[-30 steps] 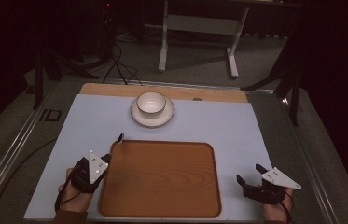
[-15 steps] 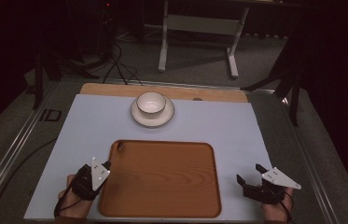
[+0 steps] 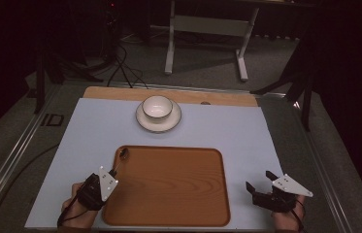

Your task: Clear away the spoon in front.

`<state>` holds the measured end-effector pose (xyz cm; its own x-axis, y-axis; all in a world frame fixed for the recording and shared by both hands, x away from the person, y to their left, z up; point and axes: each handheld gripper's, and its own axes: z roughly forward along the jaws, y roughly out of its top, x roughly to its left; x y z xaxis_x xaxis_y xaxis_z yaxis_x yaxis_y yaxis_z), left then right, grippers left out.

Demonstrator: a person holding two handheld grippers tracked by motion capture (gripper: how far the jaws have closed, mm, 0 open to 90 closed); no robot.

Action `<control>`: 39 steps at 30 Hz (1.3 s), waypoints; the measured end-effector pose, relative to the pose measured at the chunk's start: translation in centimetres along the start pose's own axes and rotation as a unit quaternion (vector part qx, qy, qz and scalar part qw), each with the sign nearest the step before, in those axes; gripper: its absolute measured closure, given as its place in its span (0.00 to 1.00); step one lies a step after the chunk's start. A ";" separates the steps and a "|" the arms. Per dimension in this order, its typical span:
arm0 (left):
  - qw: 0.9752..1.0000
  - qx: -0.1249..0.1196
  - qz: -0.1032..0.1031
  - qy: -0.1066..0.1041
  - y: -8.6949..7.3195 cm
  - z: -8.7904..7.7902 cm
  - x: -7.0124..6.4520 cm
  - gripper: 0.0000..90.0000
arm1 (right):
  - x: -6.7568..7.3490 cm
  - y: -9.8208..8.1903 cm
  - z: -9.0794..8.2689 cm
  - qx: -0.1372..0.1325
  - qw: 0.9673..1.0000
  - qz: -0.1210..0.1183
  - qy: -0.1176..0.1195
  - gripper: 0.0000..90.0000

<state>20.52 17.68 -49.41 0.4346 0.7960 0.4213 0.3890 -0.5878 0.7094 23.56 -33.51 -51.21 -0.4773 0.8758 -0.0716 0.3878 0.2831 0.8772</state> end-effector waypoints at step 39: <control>0.993 -0.057 -0.087 -0.063 -0.1 -0.8 0.1 0.39 | 0.1 0.0 0.0 0.001 1.000 -0.003 0.000 0.16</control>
<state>19.91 17.95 -49.02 0.4702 0.8552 0.2180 0.3755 -0.4174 0.8275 23.54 -33.47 -51.25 -0.4790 0.8745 -0.0762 0.3870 0.2883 0.8758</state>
